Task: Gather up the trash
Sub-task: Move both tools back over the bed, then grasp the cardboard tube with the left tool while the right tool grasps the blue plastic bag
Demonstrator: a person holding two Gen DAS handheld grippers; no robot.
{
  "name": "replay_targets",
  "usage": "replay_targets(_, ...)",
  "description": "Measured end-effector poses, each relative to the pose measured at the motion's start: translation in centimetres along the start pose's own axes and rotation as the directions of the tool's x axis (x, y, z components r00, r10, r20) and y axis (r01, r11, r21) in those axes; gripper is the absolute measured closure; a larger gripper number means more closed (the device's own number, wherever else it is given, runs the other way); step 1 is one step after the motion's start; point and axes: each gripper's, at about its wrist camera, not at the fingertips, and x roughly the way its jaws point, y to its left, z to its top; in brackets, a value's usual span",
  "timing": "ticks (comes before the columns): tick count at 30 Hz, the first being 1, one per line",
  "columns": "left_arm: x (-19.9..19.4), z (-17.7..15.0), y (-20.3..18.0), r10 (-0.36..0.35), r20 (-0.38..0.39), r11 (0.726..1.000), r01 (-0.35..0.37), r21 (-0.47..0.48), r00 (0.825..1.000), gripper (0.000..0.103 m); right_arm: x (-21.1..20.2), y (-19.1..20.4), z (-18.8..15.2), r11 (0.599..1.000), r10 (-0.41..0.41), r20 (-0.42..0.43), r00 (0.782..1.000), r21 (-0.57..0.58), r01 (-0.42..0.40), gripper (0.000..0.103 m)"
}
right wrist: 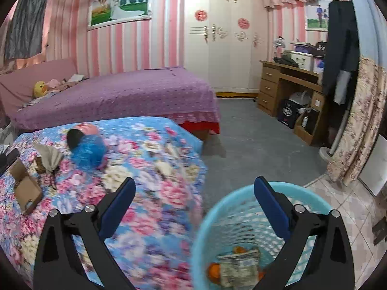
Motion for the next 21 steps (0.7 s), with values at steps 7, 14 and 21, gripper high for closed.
replay_targets(7, 2.9, -1.9, 7.7, 0.052, -0.09, 0.993, -0.061, -0.096, 0.995, 0.005, 1.5, 5.0, -0.1, 0.996, 0.083, -0.037, 0.996, -0.028, -0.084, 0.007)
replay_targets(14, 5.6, -1.9, 11.2, 0.032, -0.153, 0.986, -0.056, -0.156, 0.988, 0.006, 3.9, 10.0, 0.4, 0.989, 0.142, -0.055, 0.988, -0.03, -0.144, 0.007)
replay_targets(21, 8.3, -1.6, 10.9, 0.017, -0.171, 0.994, -0.036, -0.107, 0.985, 0.013, 7.9, 14.4, 0.7, 0.98, 0.169, -0.119, 0.978, -0.089, -0.18, 0.007)
